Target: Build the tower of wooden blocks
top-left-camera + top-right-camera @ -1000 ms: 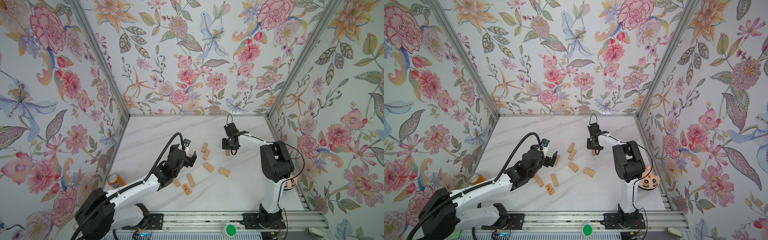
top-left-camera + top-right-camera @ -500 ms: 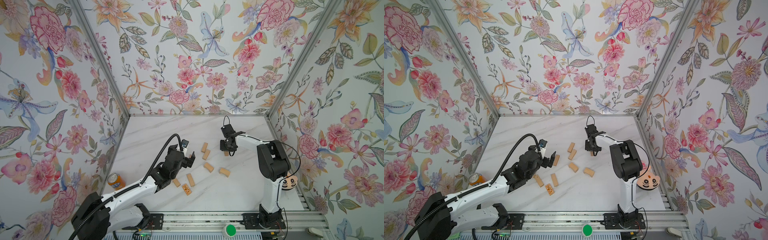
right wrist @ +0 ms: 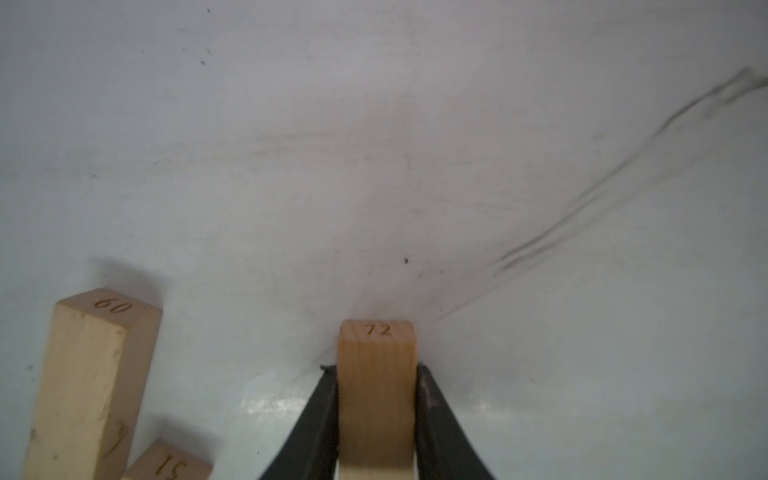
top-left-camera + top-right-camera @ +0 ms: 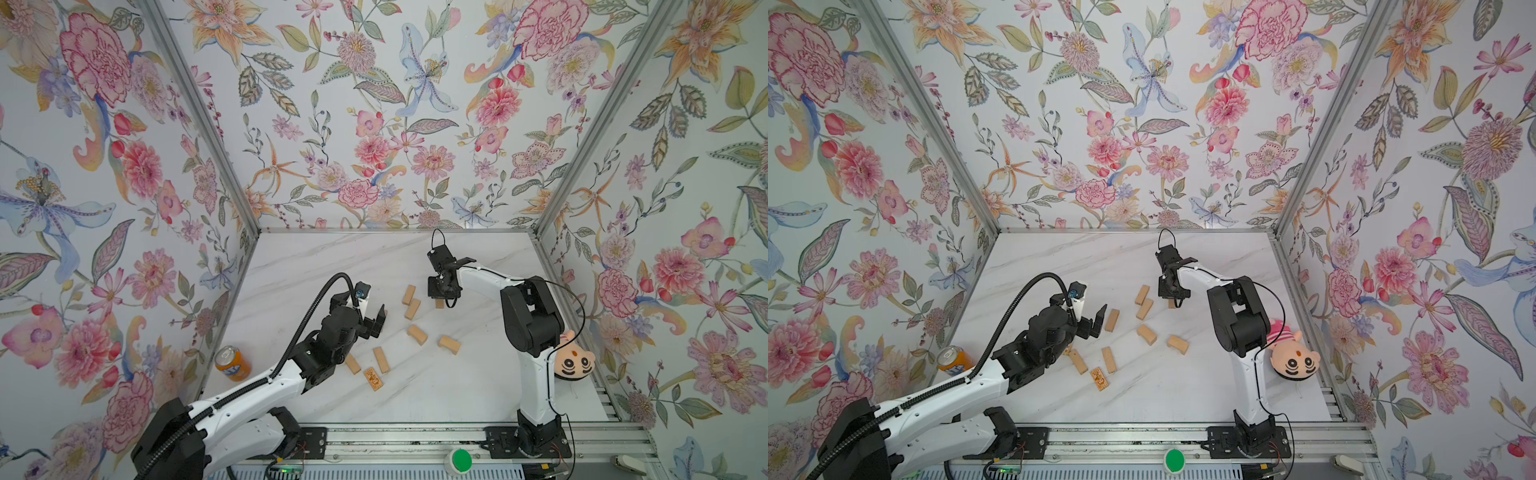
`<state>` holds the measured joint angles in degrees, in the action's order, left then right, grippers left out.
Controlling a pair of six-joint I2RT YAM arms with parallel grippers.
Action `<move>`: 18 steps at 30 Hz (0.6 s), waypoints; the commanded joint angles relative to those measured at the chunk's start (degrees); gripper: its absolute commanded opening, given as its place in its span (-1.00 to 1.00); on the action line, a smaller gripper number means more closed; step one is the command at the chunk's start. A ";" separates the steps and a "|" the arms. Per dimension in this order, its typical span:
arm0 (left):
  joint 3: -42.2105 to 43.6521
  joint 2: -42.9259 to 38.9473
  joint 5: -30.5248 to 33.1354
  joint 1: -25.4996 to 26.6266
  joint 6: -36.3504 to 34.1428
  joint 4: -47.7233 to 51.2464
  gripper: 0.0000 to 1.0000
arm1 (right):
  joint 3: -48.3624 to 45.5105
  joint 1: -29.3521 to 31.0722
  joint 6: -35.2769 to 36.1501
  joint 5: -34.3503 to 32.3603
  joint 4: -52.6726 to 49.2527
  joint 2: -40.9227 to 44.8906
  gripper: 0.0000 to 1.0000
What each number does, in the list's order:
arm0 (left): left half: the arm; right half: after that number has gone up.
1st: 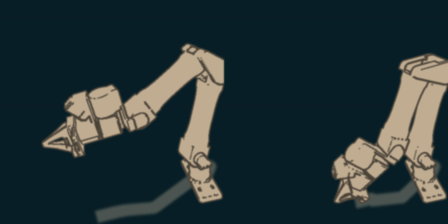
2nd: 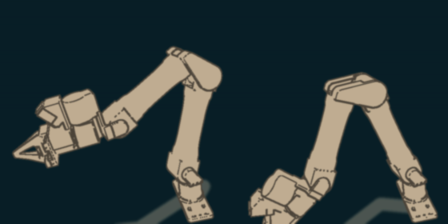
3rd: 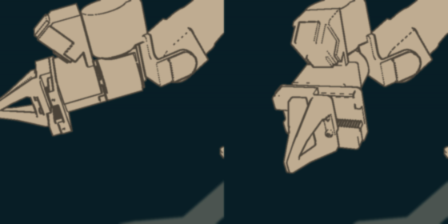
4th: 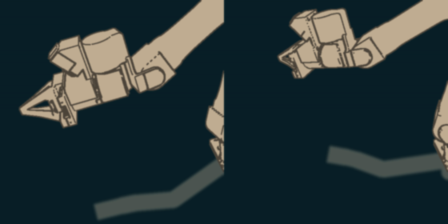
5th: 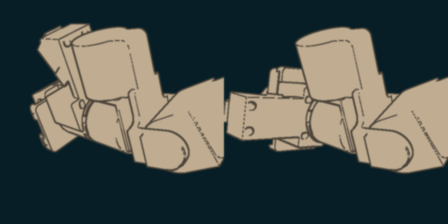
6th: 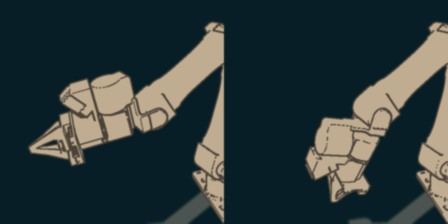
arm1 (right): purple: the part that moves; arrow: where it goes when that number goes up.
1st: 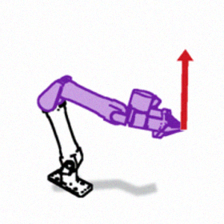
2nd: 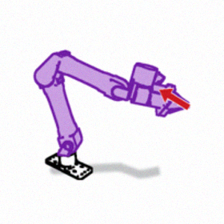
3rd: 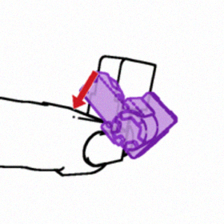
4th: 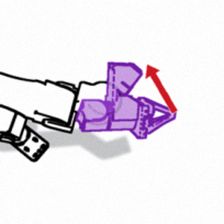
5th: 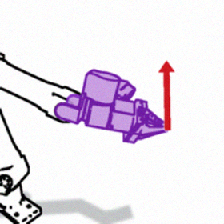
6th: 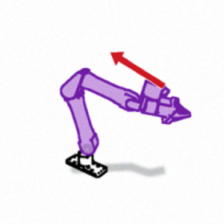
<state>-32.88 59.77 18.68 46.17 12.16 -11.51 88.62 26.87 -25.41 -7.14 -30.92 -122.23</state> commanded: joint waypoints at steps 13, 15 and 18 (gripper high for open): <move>0.69 -1.77 1.24 0.66 2.08 1.97 0.99 | 3.50 2.88 1.41 -3.91 -4.68 5.26 0.24; 0.59 -1.80 1.14 0.66 2.63 2.49 0.98 | 3.49 3.52 1.19 -4.29 -4.87 6.68 0.25; 0.47 -2.37 1.19 0.72 3.23 3.35 0.99 | 3.33 4.37 0.00 -3.32 -5.23 8.09 0.25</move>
<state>-32.10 58.81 18.85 46.17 14.20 -9.78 90.45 30.20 -24.38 -9.89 -34.35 -117.34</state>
